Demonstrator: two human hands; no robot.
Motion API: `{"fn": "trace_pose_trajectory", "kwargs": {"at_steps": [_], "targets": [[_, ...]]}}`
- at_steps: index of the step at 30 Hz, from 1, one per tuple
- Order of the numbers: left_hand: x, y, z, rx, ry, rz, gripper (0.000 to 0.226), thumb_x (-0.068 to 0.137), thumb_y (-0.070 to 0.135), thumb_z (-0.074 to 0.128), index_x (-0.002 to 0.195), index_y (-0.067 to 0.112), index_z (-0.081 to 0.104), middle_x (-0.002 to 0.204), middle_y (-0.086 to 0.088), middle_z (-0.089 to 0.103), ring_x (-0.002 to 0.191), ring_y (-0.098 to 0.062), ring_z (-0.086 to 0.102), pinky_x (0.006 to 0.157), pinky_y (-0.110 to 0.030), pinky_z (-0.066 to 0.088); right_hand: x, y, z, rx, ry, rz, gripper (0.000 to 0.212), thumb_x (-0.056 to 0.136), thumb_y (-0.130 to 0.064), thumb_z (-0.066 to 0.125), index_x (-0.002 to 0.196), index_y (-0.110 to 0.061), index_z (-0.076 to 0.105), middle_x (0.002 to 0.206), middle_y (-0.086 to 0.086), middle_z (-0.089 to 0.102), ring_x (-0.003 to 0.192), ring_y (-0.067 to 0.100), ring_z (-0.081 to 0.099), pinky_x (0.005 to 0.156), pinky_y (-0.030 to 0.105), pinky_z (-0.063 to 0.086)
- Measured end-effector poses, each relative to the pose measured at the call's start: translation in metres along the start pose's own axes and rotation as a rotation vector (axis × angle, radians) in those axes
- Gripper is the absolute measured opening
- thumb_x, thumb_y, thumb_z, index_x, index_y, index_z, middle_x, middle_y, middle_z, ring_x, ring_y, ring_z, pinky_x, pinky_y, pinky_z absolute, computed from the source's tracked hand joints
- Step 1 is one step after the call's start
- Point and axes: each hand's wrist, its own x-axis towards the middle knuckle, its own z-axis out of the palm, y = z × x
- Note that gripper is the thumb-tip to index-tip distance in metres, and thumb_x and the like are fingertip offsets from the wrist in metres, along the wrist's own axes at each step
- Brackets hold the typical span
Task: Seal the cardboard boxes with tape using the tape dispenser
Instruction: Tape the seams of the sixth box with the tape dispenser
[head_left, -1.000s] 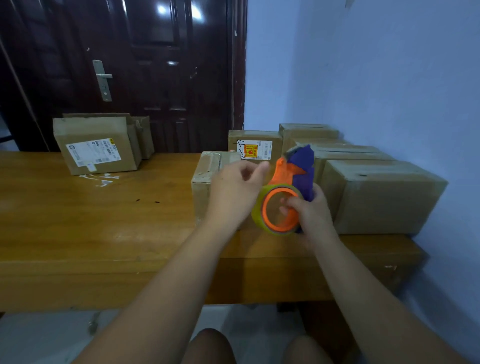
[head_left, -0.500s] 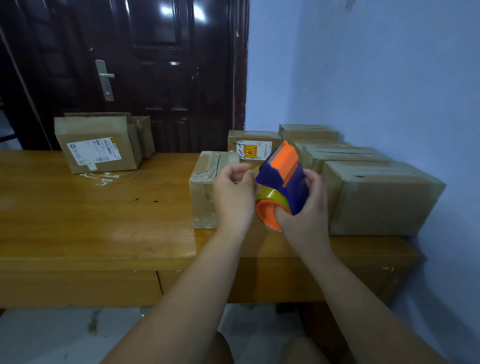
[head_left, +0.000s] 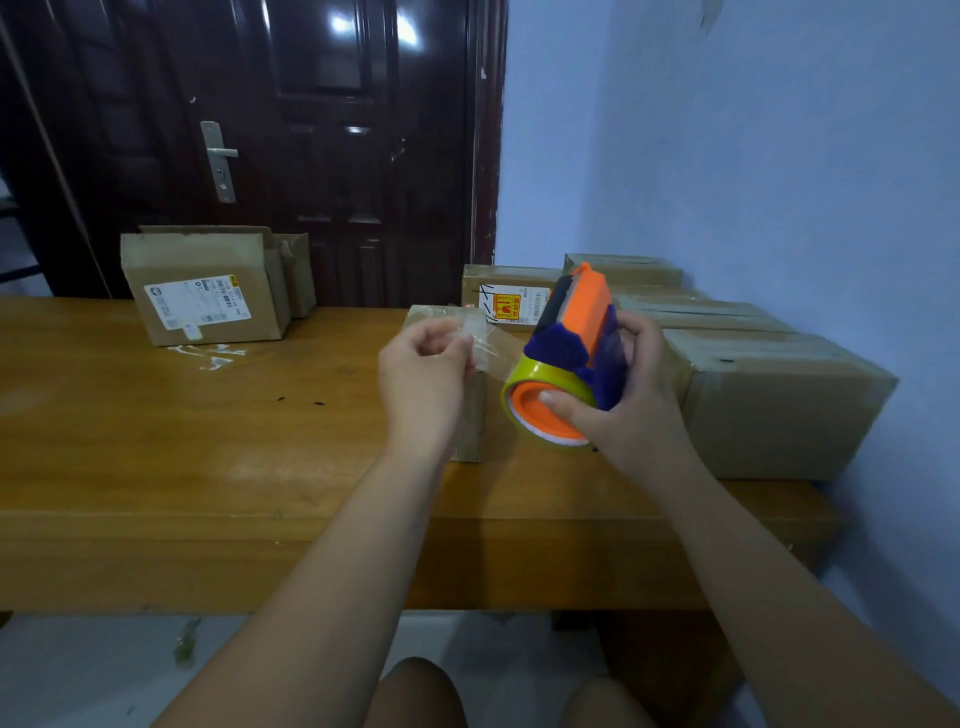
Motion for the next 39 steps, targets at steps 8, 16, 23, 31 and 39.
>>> {"fn": "trace_pose_trajectory", "kwargs": {"at_steps": [8,16,23,31,39], "targets": [[0.0,0.006,-0.019,-0.188,0.001,-0.072,0.053,0.088,0.0,0.06,0.126,0.028,0.036,0.084,-0.003,0.064,0.058,-0.007,0.061,0.055,-0.019,0.051,0.008,-0.015,0.002,-0.119,-0.048,-0.163,0.072,0.067,-0.022,0.085,0.115,-0.033,0.032,0.115,-0.019,0.043,0.103,-0.01,0.047,0.071,0.001,0.043],[0.008,0.0,-0.033,-0.048,0.165,0.024,0.038,0.087,0.018,0.066,0.118,0.029,0.047,0.083,0.002,0.07,0.08,-0.01,0.068,0.086,-0.039,0.054,0.017,-0.023,0.012,-0.197,-0.147,-0.246,0.074,0.067,-0.026,0.084,0.119,-0.029,0.03,0.113,-0.029,0.037,0.099,-0.004,0.048,0.075,0.001,0.044],[0.011,0.006,-0.04,-0.251,0.195,-0.057,0.053,0.085,0.007,0.067,0.131,0.022,0.046,0.075,0.004,0.072,0.079,-0.007,0.069,0.083,-0.029,0.056,0.023,-0.031,0.009,-0.24,-0.15,-0.26,0.074,0.063,-0.048,0.073,0.123,-0.027,0.033,0.112,-0.018,0.044,0.091,-0.006,0.049,0.072,-0.001,0.041],[0.01,0.007,-0.049,-0.22,0.183,-0.02,0.065,0.084,0.006,0.067,0.141,0.023,0.039,0.072,0.002,0.071,0.074,-0.008,0.068,0.077,-0.025,0.054,0.016,-0.002,0.001,-0.417,-0.284,-0.103,0.087,0.071,-0.041,0.08,0.143,-0.026,0.033,0.122,-0.015,0.043,0.102,0.005,0.045,0.066,0.001,0.037],[0.035,-0.011,-0.064,-0.37,0.315,-0.326,0.079,0.081,0.0,0.07,0.144,0.025,0.028,0.098,-0.009,0.068,0.075,-0.013,0.067,0.063,-0.02,0.055,0.029,-0.004,-0.004,-0.377,-0.258,-0.038,0.088,0.07,-0.04,0.081,0.143,-0.031,0.033,0.124,-0.017,0.045,0.104,0.006,0.048,0.071,0.002,0.038]]}}
